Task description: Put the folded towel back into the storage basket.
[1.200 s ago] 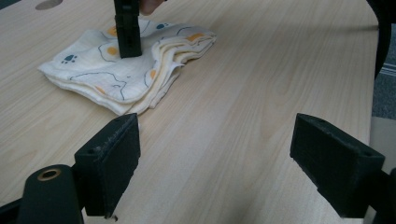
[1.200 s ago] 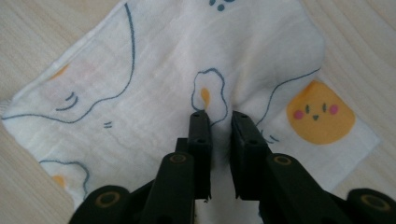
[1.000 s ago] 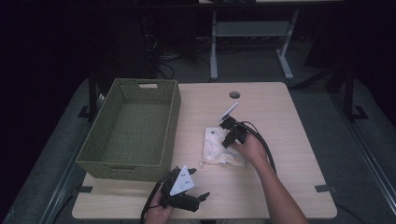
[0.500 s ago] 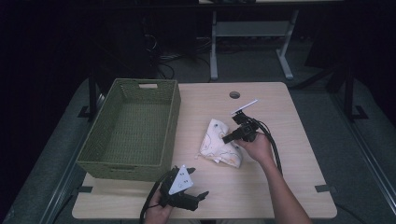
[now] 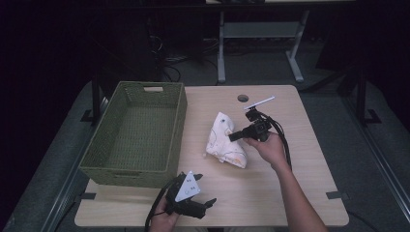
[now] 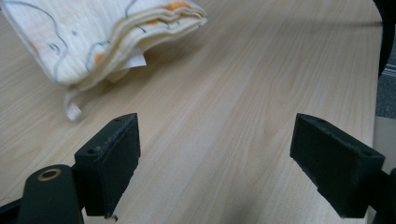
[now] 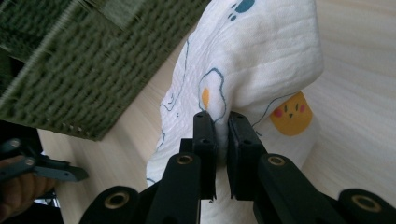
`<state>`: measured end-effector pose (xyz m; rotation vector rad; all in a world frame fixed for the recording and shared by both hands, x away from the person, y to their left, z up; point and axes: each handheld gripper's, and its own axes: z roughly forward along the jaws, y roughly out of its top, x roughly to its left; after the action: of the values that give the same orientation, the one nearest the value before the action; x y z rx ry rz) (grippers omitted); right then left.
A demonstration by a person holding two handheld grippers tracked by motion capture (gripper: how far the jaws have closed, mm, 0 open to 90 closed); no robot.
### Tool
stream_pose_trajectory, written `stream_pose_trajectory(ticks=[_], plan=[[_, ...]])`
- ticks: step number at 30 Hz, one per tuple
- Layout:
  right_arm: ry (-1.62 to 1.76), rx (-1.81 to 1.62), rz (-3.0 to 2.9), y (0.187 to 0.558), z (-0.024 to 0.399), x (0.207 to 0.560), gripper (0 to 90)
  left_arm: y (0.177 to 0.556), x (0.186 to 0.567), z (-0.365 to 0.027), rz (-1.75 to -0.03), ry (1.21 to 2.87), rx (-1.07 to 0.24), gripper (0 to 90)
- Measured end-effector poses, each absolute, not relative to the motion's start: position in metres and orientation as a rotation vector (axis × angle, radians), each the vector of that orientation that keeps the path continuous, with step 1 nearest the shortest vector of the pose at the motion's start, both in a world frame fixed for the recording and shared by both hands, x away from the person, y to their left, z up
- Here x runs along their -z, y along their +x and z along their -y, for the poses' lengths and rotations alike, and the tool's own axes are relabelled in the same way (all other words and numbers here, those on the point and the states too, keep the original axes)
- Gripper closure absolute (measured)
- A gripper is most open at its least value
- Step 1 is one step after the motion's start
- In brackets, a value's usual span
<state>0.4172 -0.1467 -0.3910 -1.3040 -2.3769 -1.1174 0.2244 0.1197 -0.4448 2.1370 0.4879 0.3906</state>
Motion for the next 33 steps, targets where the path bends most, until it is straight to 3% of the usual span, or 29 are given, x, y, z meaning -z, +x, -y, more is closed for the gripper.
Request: stream_pose_trajectory(ticks=[33], plan=[[-1.141,1.246,2.339,0.427,0.091,0.32,82.9,0.224,0.445,-0.119,-0.478,2.131,-0.391,16.2]])
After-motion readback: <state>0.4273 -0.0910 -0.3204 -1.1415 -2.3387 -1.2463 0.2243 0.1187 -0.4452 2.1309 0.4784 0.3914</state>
